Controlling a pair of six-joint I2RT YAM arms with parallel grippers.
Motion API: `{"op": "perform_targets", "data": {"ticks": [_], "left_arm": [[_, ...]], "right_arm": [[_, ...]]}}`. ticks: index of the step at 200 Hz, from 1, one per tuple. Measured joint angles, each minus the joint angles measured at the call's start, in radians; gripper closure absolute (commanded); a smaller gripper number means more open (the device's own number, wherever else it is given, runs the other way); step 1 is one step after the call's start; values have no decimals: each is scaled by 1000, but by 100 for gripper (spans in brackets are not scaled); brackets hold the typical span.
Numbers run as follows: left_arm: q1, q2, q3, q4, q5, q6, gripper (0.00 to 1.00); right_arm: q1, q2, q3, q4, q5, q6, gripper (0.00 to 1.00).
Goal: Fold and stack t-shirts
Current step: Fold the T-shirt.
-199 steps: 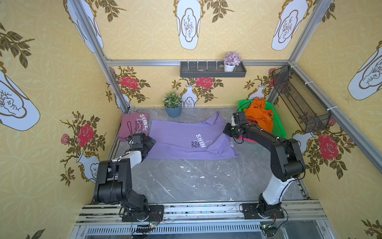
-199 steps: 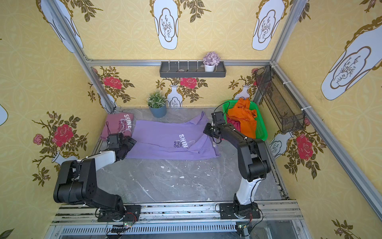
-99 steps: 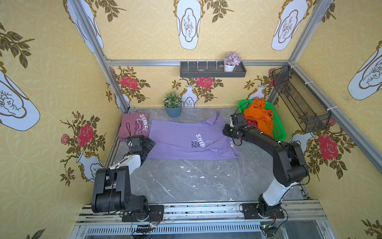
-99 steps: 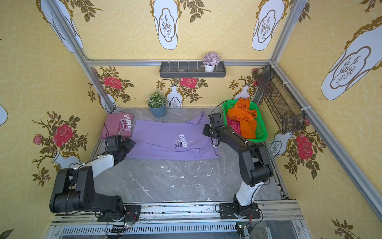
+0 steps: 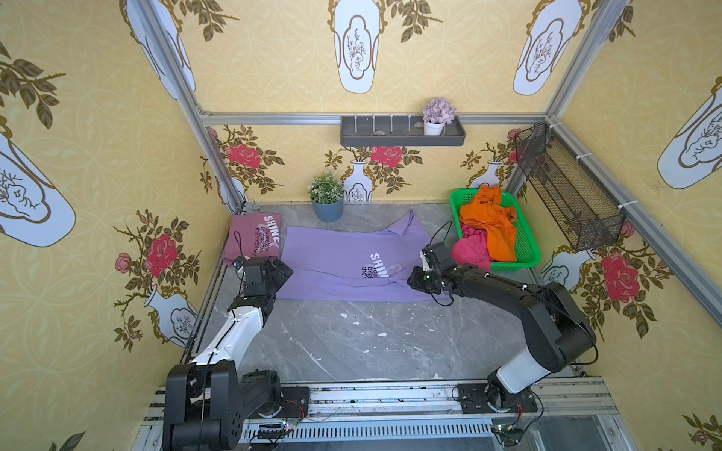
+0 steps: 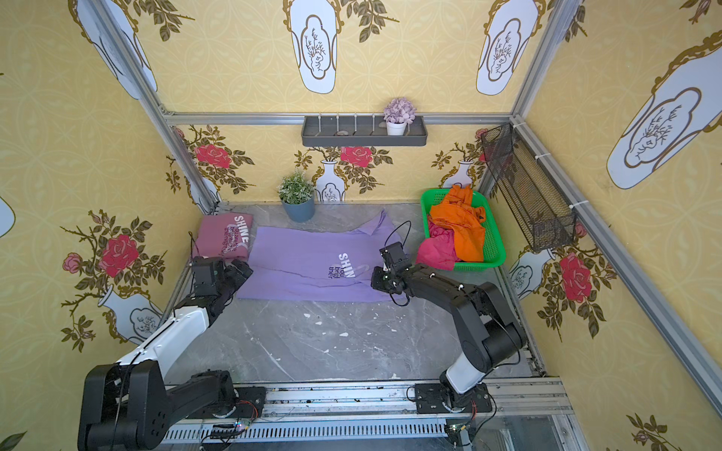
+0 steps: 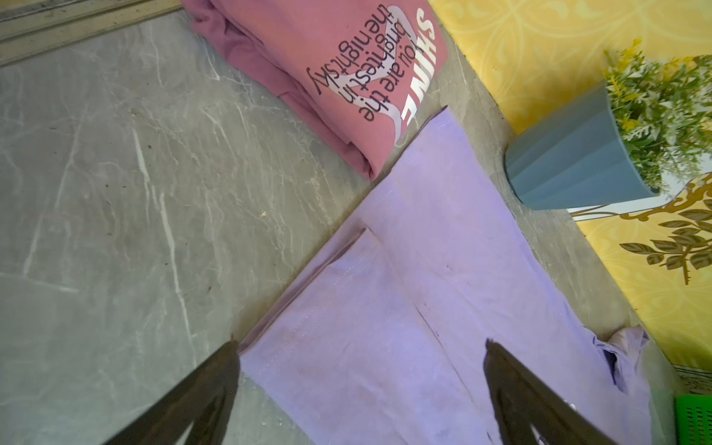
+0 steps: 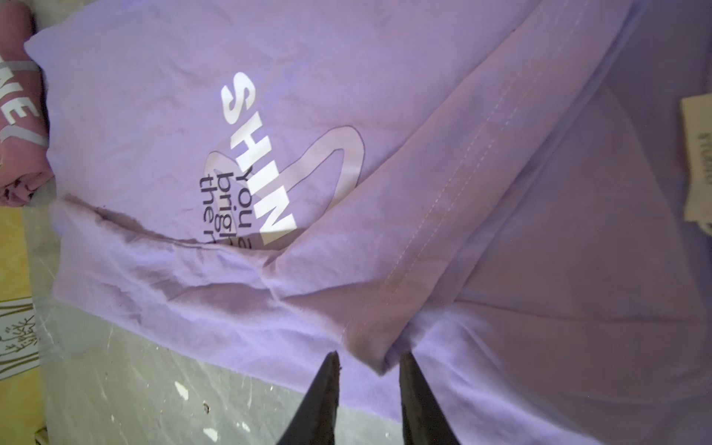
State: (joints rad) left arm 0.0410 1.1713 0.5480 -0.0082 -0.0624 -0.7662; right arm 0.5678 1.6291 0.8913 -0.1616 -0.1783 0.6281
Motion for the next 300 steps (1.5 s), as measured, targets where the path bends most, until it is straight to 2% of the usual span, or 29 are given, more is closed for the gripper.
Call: {"op": "perform_targets", "data": {"ticks": [2, 9, 39, 57, 70, 78, 87, 109, 126, 168, 205, 245, 300], "left_arm": [[0, 0, 0, -2, 0, 0, 1], [-2, -2, 0, -6, -1, 1, 1], [-4, -12, -2, -12, -1, 5, 1], [-5, -16, -2, -13, -1, 8, 1], [-6, -16, -2, -13, -1, 9, 1], [-8, -15, -2, -14, -1, 10, 1], [-8, -10, -2, -11, -1, 11, 1], [-8, 0, -10, -11, -1, 15, 1], [-10, -5, -24, -13, -1, 23, 1], [-10, -35, -55, -42, -13, 40, 1], [-10, 28, -54, -66, -50, 41, 1], [-8, 116, -62, -40, -53, 41, 1], [-2, 243, -50, 121, -26, 53, 1]], "right_arm": [[0, 8, 2, 3, -1, 0, 81], [2, 29, 10, 14, -3, 0, 100], [9, 71, 34, 39, -9, 10, 100], [-1, 78, 108, 24, 3, -1, 100], [-13, 100, 186, 31, 6, -10, 79], [-20, 125, 237, 33, 7, -21, 73], [-26, 166, 298, 28, 10, -37, 70], [-32, 236, 376, 4, 46, -69, 69], [-32, 166, 303, -24, 83, -86, 69], [-129, -233, -11, -97, 133, -93, 69], [-168, -394, -209, -195, 127, -27, 67], [-241, -365, -291, -150, 128, 0, 66], [-263, -196, -232, 16, 60, -3, 65]]}}
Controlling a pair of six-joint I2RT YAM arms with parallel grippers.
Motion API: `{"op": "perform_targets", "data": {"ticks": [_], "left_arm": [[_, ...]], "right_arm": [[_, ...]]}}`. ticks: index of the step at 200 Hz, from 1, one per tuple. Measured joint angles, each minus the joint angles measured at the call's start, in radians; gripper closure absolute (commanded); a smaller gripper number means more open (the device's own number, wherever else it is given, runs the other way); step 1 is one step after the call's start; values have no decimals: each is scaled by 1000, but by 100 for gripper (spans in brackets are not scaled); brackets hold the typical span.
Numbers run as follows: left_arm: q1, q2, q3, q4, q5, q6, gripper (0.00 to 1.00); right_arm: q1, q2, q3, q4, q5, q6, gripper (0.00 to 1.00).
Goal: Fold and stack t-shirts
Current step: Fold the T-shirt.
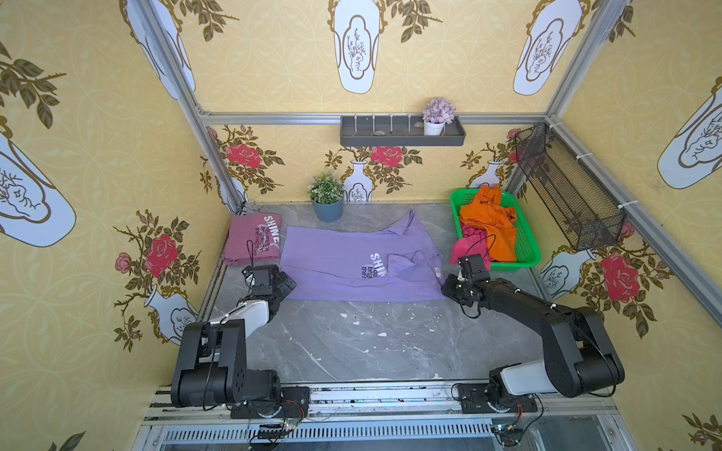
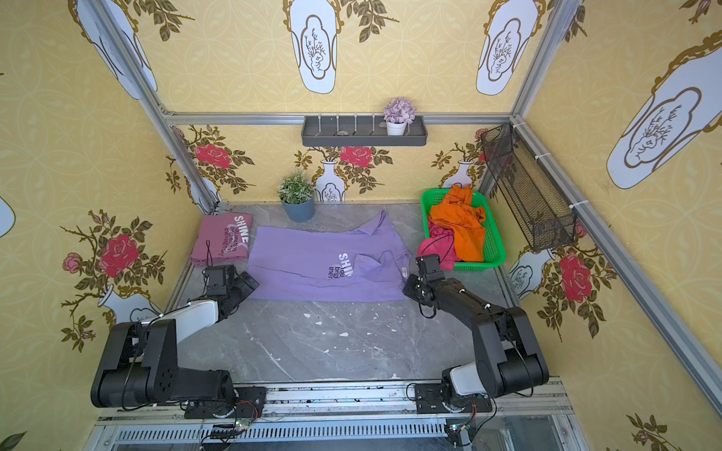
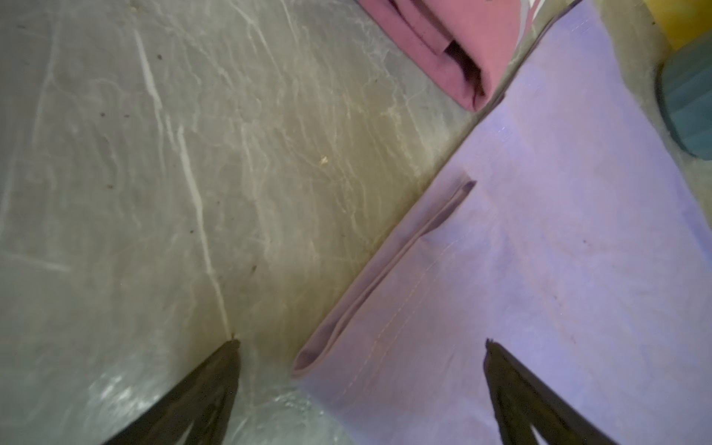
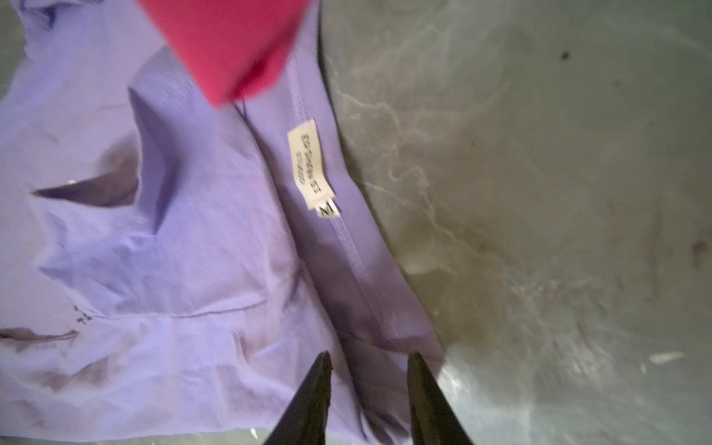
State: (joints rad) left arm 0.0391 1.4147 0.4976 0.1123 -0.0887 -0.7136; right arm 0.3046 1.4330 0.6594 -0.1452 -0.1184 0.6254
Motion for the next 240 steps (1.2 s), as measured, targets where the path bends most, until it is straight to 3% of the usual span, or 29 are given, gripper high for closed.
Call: {"op": "perform_targets", "data": {"ticks": [12, 17, 22, 32, 45, 54, 60, 109, 168, 213, 223, 231, 233, 240], "left_arm": [[0, 18, 5, 26, 6, 0, 0], [0, 26, 7, 37, 8, 0, 6], [0, 33, 9, 49, 11, 1, 19], [2, 48, 9, 71, 24, 0, 55], [4, 62, 9, 78, 41, 0, 73], [3, 68, 7, 77, 58, -2, 100], [3, 68, 2, 77, 67, -2, 100], [5, -40, -101, 55, 98, -28, 100], [6, -399, -180, -227, 89, -92, 100], [-129, -599, -203, -436, 6, -210, 100], [-158, -631, -203, -472, -17, -237, 67], [-174, -655, -203, -500, -36, -255, 5], [-178, -661, -203, -507, -41, -262, 0], [-183, -675, -202, -526, -58, -277, 1]], "right_arm": [[-1, 15, 10, 23, -24, 3, 70], [-1, 20, 11, 29, -34, 3, 72], [-1, 24, 11, 34, -40, 4, 73], [-1, 28, 11, 34, -57, 13, 72], [-1, 29, 8, 32, -70, 14, 70], [-1, 23, 3, 25, -81, 13, 77], [-1, 13, -4, 14, -84, 13, 100], [-1, -129, -89, -86, -80, 40, 100], [0, -398, -140, -303, -63, 89, 100], [140, -640, -167, -503, -20, 229, 100], [183, -681, -172, -554, 5, 272, 84], [211, -704, -173, -592, 28, 303, 76], [215, -708, -173, -599, 31, 310, 72], [234, -719, -168, -635, 51, 325, 61]]}}
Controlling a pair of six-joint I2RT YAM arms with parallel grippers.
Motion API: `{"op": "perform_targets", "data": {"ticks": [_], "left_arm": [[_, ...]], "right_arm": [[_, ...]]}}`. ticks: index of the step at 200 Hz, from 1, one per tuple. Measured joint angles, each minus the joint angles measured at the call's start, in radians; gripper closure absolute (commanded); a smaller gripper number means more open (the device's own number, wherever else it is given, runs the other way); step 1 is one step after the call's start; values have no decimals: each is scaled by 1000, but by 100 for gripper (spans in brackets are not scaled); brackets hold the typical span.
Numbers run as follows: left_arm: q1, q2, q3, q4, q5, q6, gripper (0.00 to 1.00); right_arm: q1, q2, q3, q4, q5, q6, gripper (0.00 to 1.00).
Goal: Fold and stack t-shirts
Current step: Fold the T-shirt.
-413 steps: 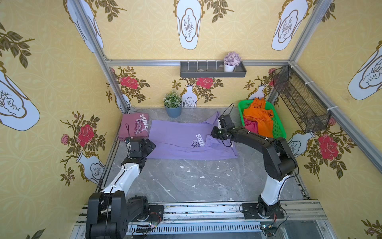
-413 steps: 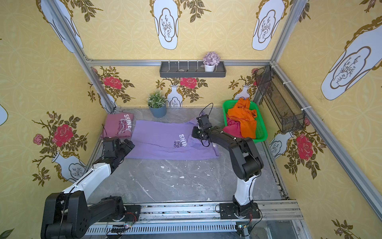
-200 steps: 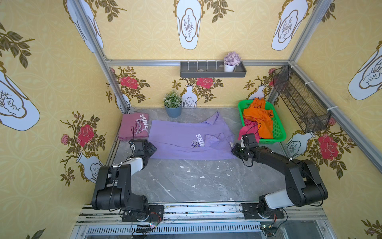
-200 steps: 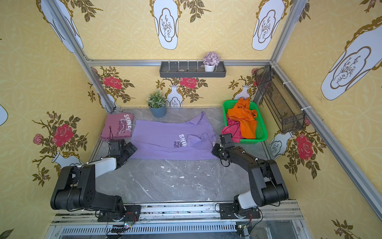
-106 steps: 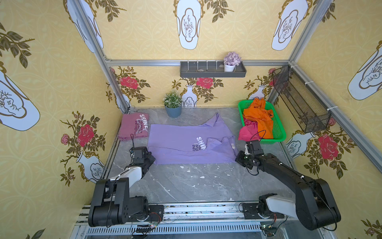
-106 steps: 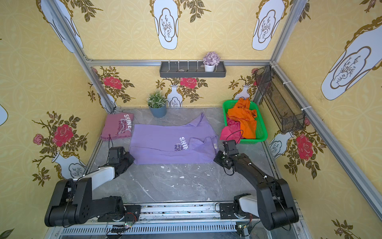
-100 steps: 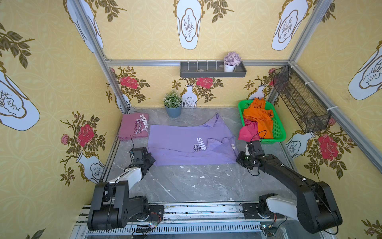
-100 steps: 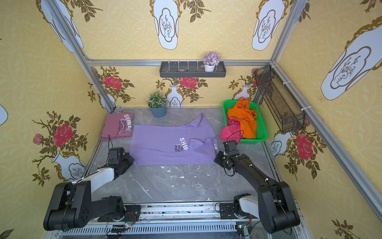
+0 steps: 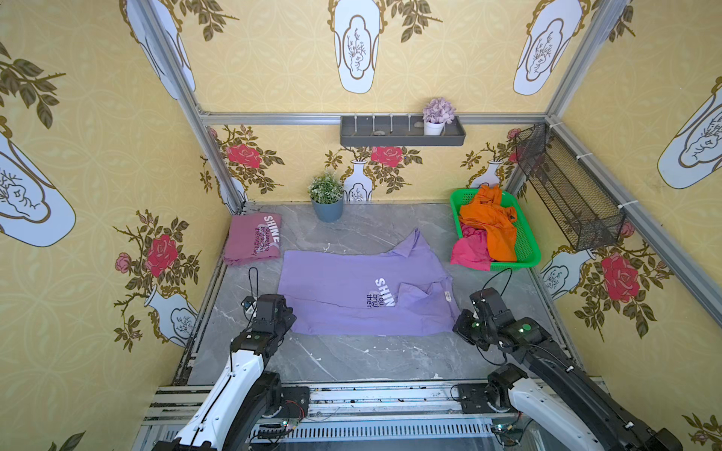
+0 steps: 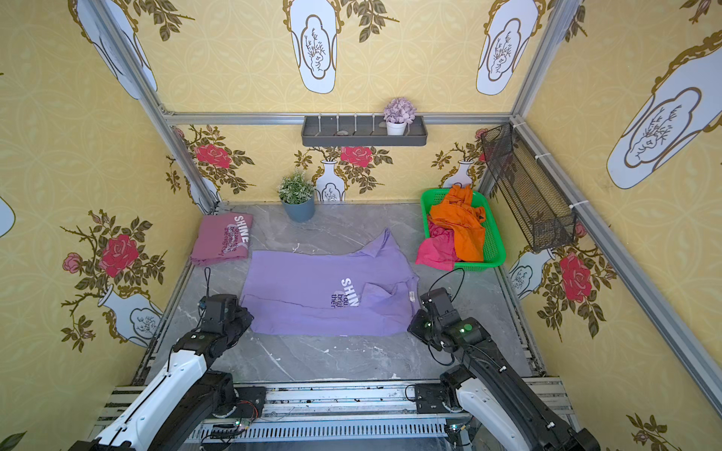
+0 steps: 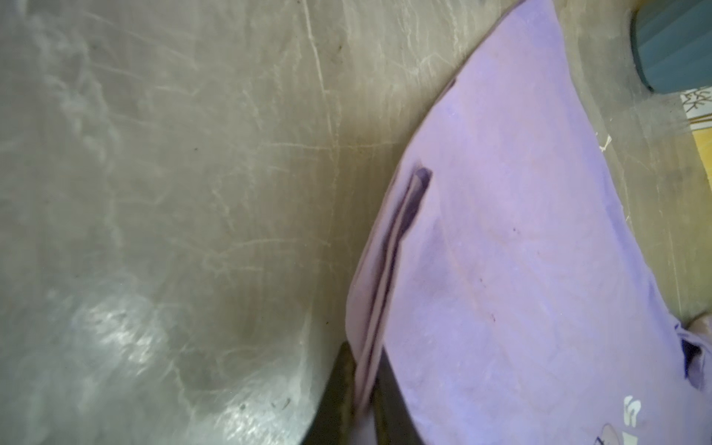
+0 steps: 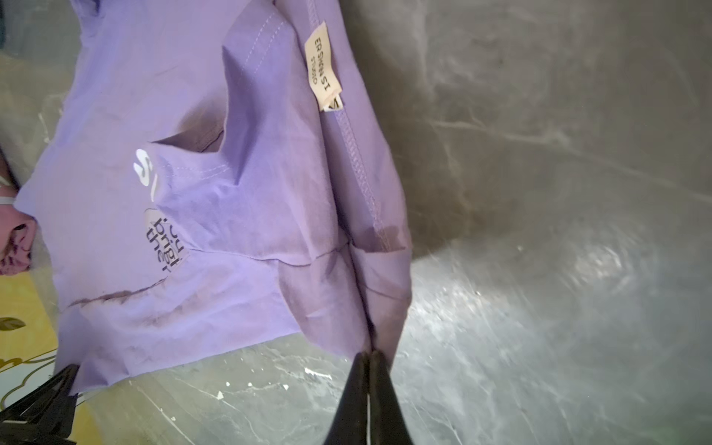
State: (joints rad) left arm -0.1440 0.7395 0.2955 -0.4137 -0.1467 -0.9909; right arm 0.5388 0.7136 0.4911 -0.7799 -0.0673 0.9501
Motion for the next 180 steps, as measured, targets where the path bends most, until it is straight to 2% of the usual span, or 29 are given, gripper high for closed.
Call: {"op": "perform_targets", "data": {"ticks": [12, 21, 52, 76, 98, 143, 180], "left_arm": [[-2, -10, 13, -37, -31, -16, 1], [-2, 0, 37, -57, -57, -25, 1], [4, 65, 148, -74, -141, -6, 1], [13, 138, 205, 4, -156, 33, 1], [20, 320, 286, 135, -142, 93, 1], [58, 747, 463, 399, -17, 219, 1], [93, 901, 488, 528, 55, 271, 1]], "right_arm": [[15, -8, 35, -60, 44, 22, 50], [20, -8, 77, -88, 85, 26, 46], [22, 72, 231, -63, 197, -11, 45], [18, 269, 328, 72, 192, -102, 48], [-17, 528, 456, 241, 143, -221, 50], [-166, 980, 730, 505, -24, -410, 52], [-233, 1243, 907, 580, -143, -480, 53]]}}
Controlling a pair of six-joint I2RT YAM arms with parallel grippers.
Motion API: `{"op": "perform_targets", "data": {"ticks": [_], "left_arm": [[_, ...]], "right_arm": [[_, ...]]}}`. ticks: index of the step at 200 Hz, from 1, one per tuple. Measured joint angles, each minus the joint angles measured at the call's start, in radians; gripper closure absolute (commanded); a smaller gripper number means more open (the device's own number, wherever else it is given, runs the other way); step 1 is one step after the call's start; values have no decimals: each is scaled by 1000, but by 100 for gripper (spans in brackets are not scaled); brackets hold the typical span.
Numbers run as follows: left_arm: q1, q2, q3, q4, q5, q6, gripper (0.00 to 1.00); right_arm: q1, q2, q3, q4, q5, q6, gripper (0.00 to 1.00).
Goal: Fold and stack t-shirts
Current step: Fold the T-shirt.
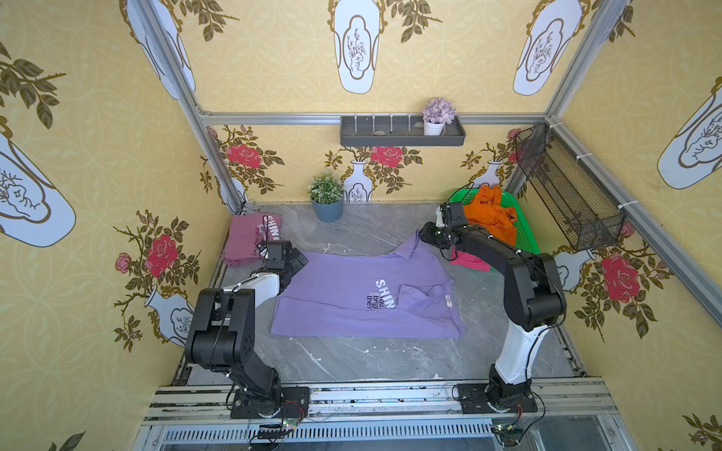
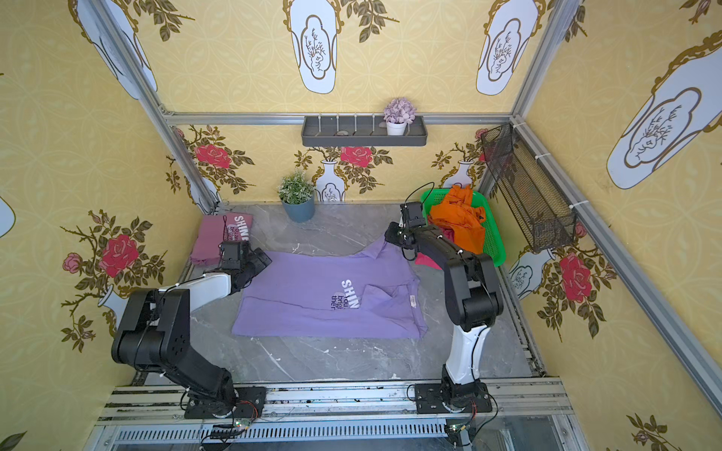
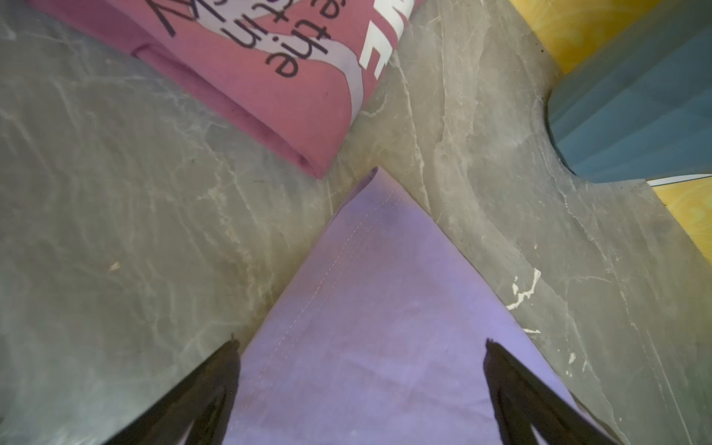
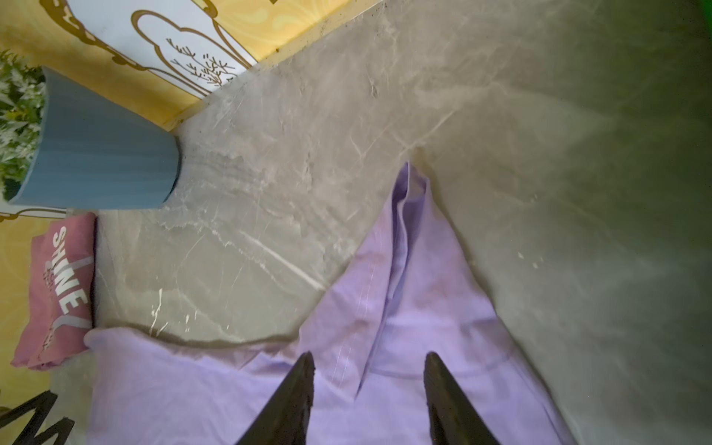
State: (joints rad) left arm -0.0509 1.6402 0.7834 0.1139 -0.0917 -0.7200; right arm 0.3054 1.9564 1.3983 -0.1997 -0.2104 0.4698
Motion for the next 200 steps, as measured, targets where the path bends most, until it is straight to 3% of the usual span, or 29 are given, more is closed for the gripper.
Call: {"op": "perform_targets", "data": {"ticks": [46, 129, 149, 166, 200], "left_arm": [[19, 24, 32, 58, 12, 51, 1], [55, 86, 50, 99, 29, 68, 1], [56, 105, 57, 109, 29, 70, 1], [59, 129, 73, 113, 29, 74, 1], [77, 194, 124, 127, 34, 84, 1]], "right_arm": [[-25, 182, 116, 24, -73, -28, 56], [-26, 317, 245, 46, -103, -50, 60], [-29, 343, 286, 44, -101, -53, 69], [-31, 362, 321, 42, -101, -56, 100], [-33, 374, 349, 38, -96, -60, 100]]}}
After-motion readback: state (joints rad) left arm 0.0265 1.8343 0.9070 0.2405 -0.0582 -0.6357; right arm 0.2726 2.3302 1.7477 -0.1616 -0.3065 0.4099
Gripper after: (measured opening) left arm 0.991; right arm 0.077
